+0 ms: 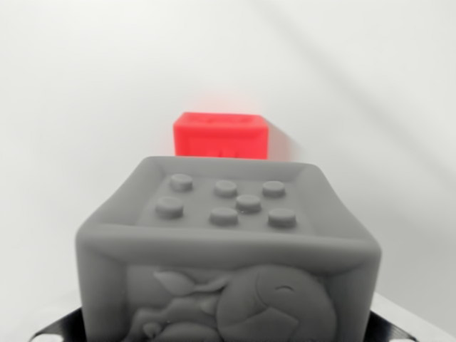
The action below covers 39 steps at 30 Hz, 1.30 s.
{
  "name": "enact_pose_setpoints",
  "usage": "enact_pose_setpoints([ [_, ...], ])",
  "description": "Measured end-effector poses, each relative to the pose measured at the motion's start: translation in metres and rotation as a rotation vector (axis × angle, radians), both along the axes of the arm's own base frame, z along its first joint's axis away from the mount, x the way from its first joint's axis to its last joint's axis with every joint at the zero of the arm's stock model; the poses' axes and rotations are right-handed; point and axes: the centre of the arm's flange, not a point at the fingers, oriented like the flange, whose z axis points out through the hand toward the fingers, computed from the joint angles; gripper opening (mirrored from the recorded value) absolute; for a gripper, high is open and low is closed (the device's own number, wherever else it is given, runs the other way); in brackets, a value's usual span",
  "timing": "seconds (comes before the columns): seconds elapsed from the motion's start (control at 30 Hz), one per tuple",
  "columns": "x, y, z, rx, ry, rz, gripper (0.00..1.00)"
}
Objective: Destack cube
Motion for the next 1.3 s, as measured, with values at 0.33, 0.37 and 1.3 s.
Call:
enact_pose_setpoints([
  [0.33,0.003,0.013,0.003,0.004,0.005,-0.013,0.00],
  [0.37,0.004,0.015,0.002,0.004,0.006,-0.014,0.00],
  [1.3,0.016,0.065,-0.005,0.004,0.008,-0.052,0.00],
])
